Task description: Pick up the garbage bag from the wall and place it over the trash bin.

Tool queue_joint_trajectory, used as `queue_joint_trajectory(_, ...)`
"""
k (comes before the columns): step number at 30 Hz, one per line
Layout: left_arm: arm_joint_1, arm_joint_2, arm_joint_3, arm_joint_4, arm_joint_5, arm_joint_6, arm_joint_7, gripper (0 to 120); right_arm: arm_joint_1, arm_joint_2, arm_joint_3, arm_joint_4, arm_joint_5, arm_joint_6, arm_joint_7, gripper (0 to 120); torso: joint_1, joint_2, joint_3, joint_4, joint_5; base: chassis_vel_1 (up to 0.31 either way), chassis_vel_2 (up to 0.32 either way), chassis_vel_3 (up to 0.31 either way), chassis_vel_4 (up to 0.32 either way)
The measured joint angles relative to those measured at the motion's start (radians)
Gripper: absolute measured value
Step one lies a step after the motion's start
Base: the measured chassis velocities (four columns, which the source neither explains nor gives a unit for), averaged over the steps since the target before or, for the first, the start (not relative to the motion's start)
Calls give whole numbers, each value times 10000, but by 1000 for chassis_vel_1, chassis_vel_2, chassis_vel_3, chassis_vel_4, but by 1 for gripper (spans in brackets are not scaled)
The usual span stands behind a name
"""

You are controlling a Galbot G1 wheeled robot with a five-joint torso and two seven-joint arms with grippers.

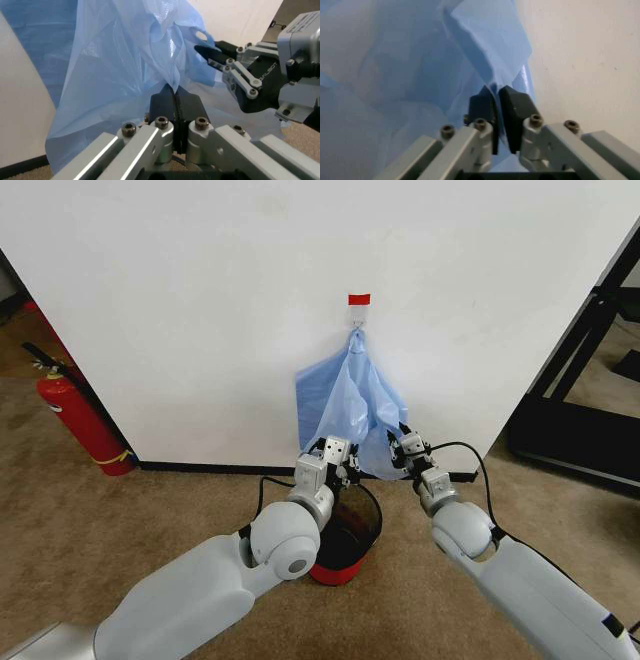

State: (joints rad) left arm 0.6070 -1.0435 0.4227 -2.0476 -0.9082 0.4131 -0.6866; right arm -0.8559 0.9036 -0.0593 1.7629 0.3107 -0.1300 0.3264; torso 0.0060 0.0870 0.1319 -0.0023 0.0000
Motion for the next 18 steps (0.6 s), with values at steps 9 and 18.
queue_joint_trajectory(9,226,165,-189,-177,26,-40,30,0,-303,127,485,650,932,-167,365,0,0,0,0,0,0,0,0,0,0)
queue_joint_trajectory(18,1382,792,-776,-916,381,-175,301,0,-2244,-370,1354,2721,2167,-686,563,0,-1,1,-2,0,-2,0,0,0,0)
